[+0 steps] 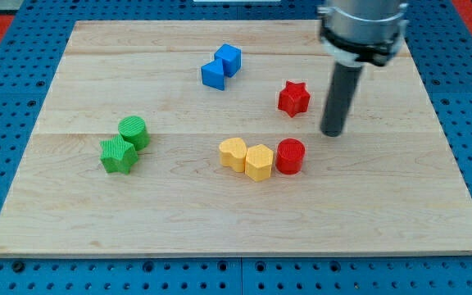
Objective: Point at the red circle
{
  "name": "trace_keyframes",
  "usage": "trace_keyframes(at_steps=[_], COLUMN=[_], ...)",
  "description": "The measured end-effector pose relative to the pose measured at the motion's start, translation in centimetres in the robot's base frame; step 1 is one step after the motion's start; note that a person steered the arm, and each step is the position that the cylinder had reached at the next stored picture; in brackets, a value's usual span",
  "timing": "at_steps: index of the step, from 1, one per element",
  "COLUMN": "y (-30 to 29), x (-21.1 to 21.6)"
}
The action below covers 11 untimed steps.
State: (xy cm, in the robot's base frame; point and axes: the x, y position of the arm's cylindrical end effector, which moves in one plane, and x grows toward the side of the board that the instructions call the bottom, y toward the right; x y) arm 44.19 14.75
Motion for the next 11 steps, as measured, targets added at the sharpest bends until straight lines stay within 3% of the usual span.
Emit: trace_keyframes(at_steps=[2,4,9,11], y=[6.2,4.5,-5.4,-5.9], x=[4.5,7.3,8.2,7.6])
